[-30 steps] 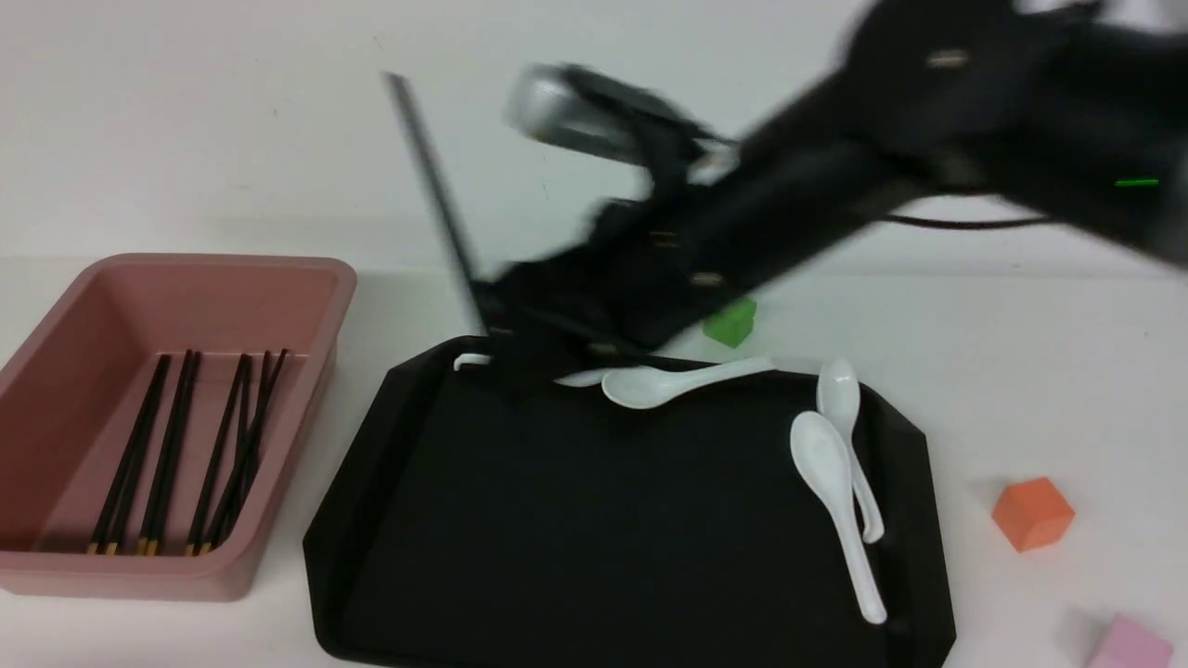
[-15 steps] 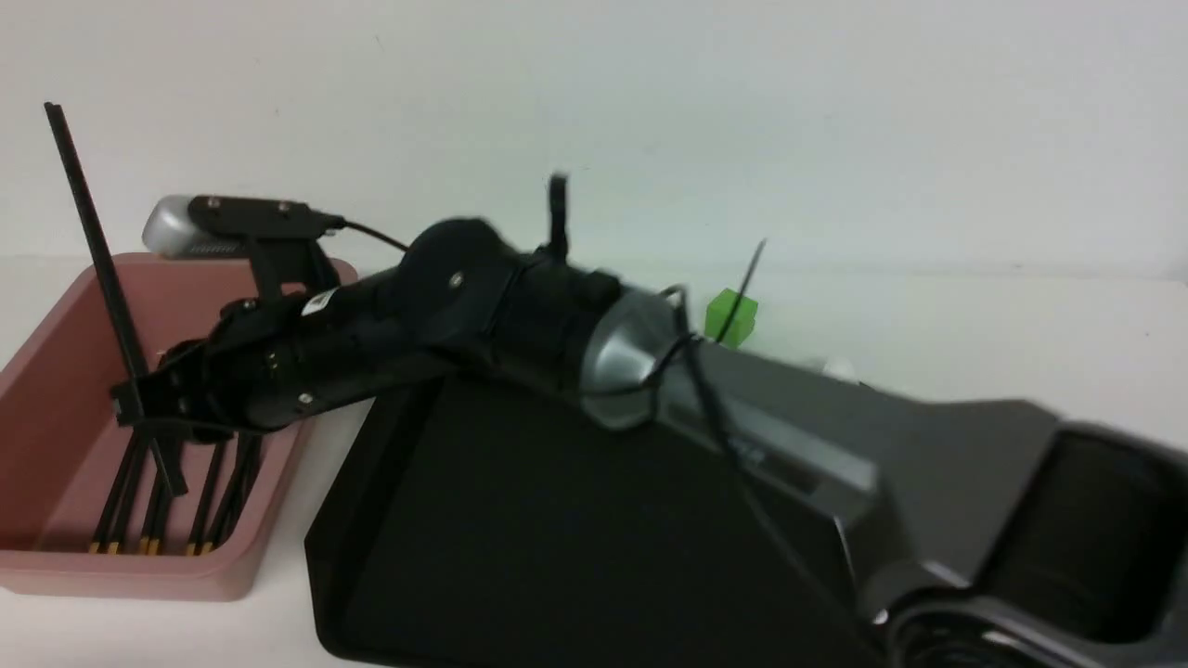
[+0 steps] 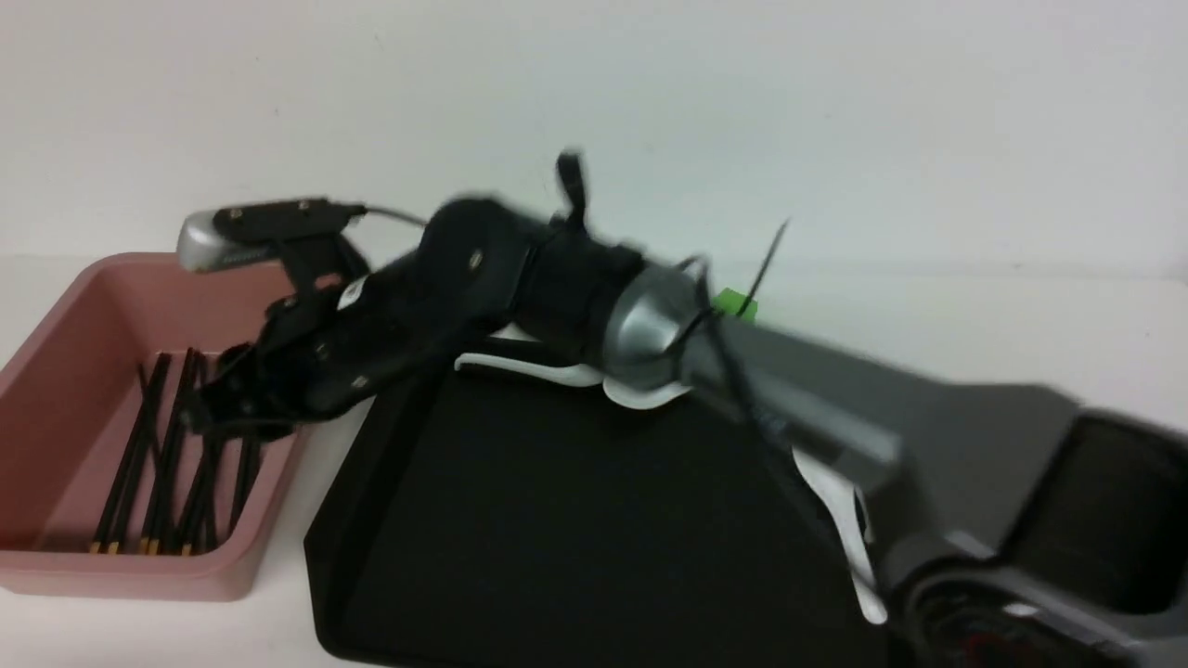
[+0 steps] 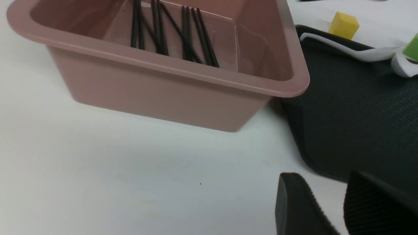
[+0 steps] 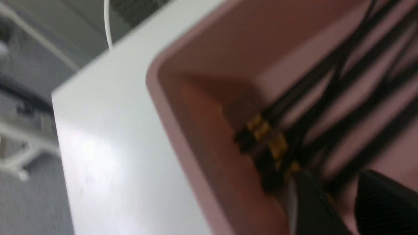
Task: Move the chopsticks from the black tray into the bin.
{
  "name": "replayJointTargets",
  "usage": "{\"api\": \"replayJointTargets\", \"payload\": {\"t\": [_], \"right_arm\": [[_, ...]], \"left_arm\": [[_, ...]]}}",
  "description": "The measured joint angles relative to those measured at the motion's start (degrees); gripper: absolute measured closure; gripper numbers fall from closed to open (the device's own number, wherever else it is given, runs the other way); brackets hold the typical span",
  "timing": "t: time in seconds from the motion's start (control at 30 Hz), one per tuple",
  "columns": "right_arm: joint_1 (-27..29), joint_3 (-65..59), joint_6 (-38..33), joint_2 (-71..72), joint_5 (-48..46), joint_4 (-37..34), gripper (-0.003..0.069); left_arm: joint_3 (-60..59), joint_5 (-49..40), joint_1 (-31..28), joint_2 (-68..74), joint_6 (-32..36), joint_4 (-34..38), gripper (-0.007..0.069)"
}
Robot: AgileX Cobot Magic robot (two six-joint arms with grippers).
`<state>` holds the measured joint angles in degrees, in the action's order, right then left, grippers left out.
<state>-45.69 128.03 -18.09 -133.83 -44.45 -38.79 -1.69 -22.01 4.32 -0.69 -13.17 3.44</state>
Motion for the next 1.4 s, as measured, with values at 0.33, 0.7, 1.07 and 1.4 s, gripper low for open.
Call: {"api": "replayJointTargets", "payload": {"t": [0.33,0.7,1.07,1.4], "right_arm": [[4.2,0.4,7.2,23.5,-26.5,20.3,0.0671],[4.6,-12.0,17.5,54.9,-28.1,42.2,0.0669],[4.6,-68.2,27.9,100.8,1.2,48.3,0.0662],[4.6,-96.0,34.9,114.0,25.5,53.4,0.0657]], "left_arm": [[0.0,0.0,0.0,0.0,0.0,0.0,0.0386],[0.0,0.0,0.0,0.0,0.0,0.0,0.0386],[0.0,0.0,0.0,0.0,0.0,0.0,0.0386],[0.0,0.0,0.0,0.0,0.0,0.0,0.0386]]}}
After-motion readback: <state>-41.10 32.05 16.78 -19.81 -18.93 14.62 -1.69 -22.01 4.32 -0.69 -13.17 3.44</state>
